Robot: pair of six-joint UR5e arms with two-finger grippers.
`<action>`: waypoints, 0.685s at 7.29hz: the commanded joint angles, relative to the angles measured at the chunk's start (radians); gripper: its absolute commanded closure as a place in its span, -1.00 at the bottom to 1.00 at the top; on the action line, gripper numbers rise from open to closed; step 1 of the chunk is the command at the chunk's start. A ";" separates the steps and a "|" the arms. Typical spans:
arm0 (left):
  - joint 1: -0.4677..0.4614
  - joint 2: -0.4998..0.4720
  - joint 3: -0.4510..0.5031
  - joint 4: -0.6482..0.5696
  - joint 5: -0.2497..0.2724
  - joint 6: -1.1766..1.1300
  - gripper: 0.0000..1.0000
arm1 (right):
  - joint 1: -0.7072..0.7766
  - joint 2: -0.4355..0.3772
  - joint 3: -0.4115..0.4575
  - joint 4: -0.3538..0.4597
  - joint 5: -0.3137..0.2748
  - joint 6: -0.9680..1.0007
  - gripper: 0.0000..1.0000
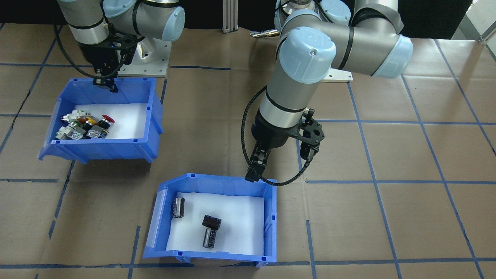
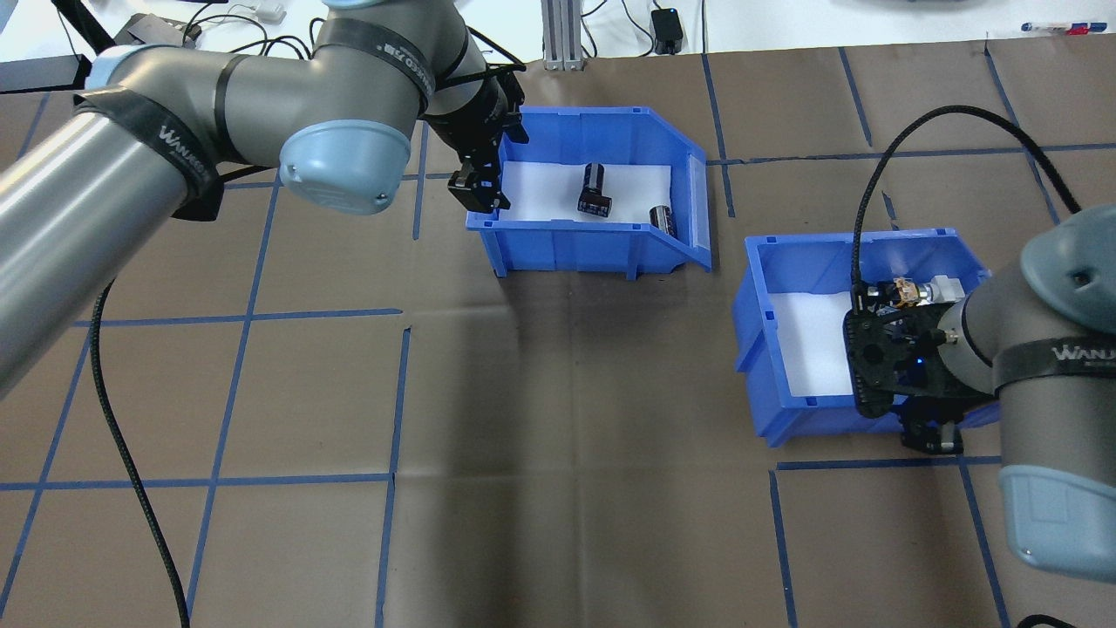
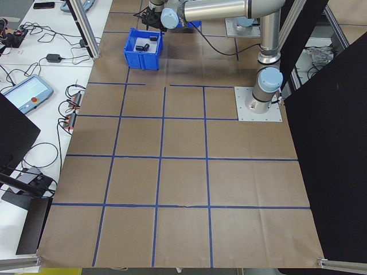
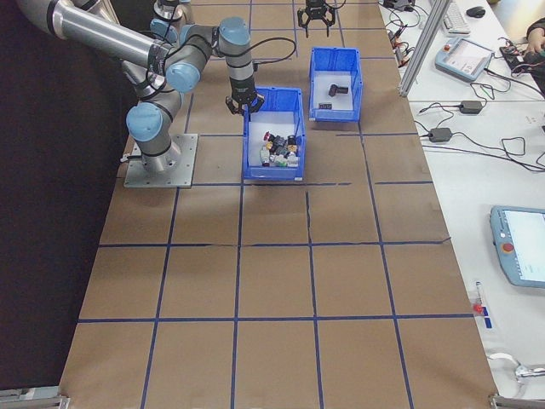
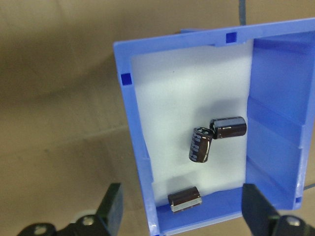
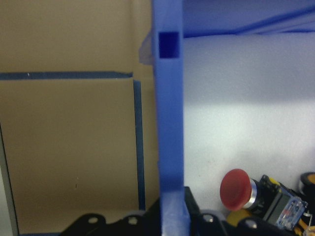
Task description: Place battery box in front
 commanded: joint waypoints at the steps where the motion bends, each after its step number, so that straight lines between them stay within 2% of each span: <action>1: 0.035 0.124 -0.013 -0.201 0.097 0.367 -0.83 | 0.146 0.003 0.009 0.002 0.004 0.146 1.00; 3: 0.108 0.228 -0.023 -0.387 0.100 0.756 -0.97 | 0.260 0.015 0.029 -0.015 0.002 0.266 1.00; 4: 0.154 0.268 -0.038 -0.447 0.102 0.968 -0.97 | 0.327 0.056 0.023 -0.027 -0.005 0.338 1.00; 5: 0.174 0.292 -0.053 -0.449 0.102 1.173 -0.97 | 0.396 0.107 0.011 -0.112 -0.011 0.398 1.00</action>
